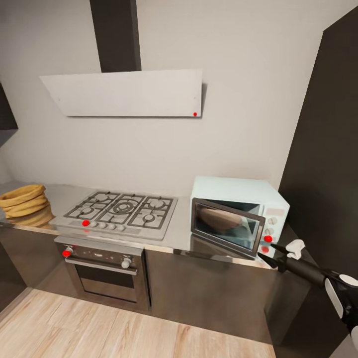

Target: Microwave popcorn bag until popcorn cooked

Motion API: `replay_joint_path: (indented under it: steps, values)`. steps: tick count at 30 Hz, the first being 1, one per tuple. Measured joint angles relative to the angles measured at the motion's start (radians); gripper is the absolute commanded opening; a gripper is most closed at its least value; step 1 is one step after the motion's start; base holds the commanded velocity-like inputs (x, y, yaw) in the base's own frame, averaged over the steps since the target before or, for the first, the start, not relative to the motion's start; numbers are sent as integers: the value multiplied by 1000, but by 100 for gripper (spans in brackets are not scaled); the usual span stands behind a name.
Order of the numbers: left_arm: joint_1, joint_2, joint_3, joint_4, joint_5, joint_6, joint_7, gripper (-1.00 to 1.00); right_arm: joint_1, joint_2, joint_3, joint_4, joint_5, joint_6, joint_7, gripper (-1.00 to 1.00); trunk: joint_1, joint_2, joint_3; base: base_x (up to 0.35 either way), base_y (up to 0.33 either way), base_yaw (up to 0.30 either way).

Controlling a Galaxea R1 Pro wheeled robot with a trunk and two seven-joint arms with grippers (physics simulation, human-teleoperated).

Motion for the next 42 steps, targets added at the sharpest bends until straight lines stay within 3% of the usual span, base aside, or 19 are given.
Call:
replay_joint_path:
  steps: [5,24,42]
  values:
    - [0,0,-1,0,0,0,0,100,0,4,0,6,0,37,-9,100,0,0,0,16,0,0]
    - [0,4,3,0,1,0,0,100,0,9,2,7,1,37,-49,100,0,0,0,138,-30,0]
    - [0,2,3,0,1,0,0,100,0,10,7,7,2,35,-51,100,0,0,0,34,-27,0]
